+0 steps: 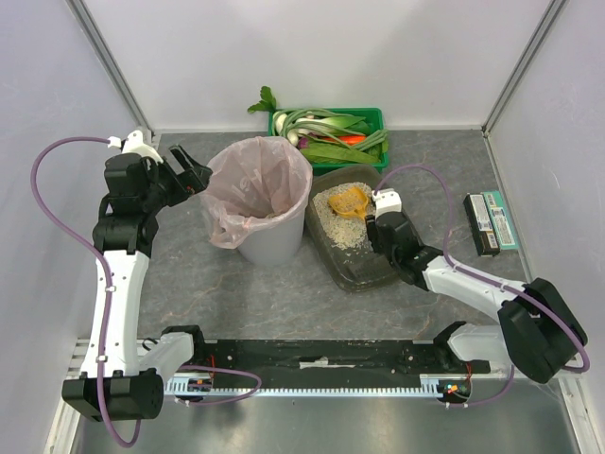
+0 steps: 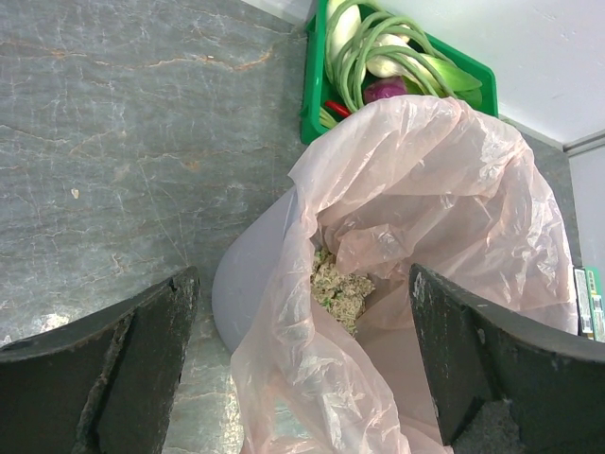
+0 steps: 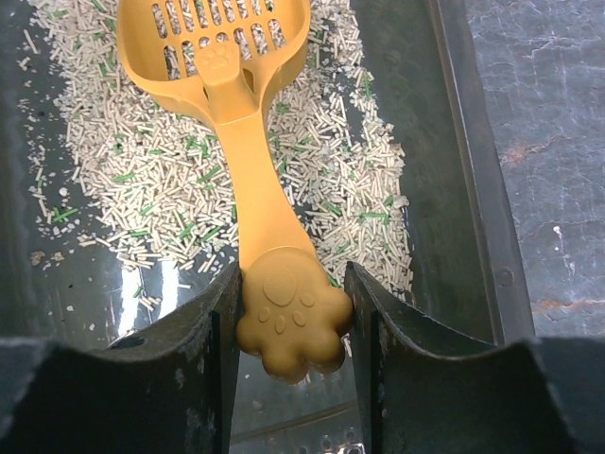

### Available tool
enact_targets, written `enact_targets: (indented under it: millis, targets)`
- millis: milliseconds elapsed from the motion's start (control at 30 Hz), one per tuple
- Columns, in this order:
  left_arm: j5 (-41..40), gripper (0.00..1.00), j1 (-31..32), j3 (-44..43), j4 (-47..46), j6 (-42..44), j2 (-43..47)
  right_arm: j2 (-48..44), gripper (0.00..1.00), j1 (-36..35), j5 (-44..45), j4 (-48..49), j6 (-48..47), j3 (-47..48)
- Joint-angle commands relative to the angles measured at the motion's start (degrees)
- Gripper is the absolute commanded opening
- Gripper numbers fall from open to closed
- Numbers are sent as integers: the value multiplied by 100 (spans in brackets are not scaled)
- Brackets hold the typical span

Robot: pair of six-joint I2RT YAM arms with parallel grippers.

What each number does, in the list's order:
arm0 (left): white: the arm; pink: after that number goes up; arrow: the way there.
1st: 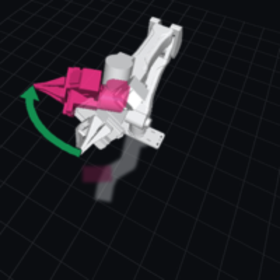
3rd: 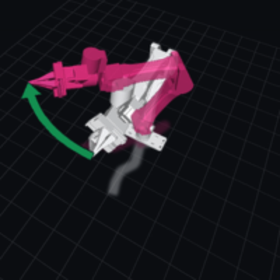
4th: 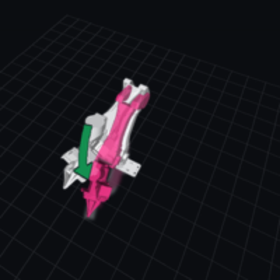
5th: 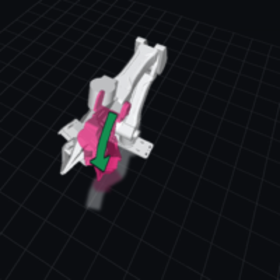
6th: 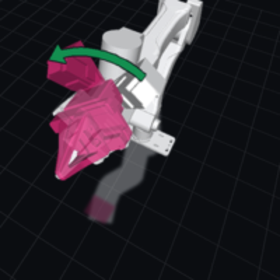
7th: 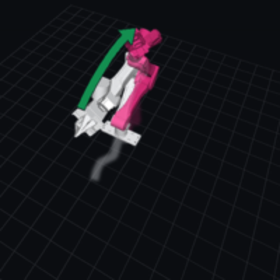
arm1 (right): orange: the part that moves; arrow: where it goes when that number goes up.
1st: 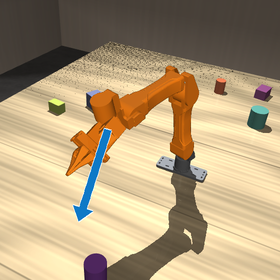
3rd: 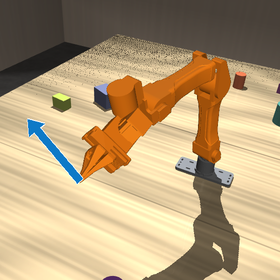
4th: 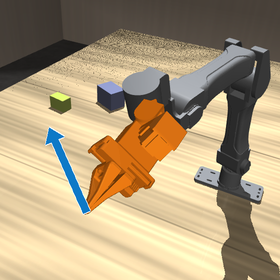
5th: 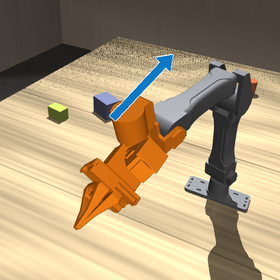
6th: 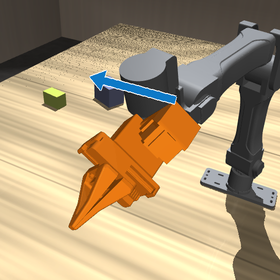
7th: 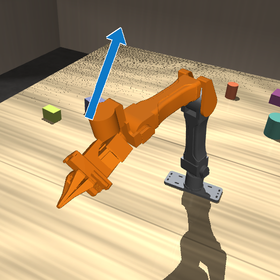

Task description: Clean the litter box

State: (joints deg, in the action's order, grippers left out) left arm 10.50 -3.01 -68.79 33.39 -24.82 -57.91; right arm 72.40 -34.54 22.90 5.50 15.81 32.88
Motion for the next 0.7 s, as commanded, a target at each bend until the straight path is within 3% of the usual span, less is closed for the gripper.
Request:
enact_targets:
  millis: [0,333,533,667]
  targets:
    - [-57,96,19,6,-69,-6,52,151,24,9,321,65,71,-1]
    - [-31,96,19,165,-104,12,87,898,39,9,110,-14,-131,438]
    - [-39,96,19,226,-113,30,122,1074,53,9,66,-101,-184,587]
    - [-39,97,10,305,-113,38,157,1127,67,9,57,-215,-184,649]
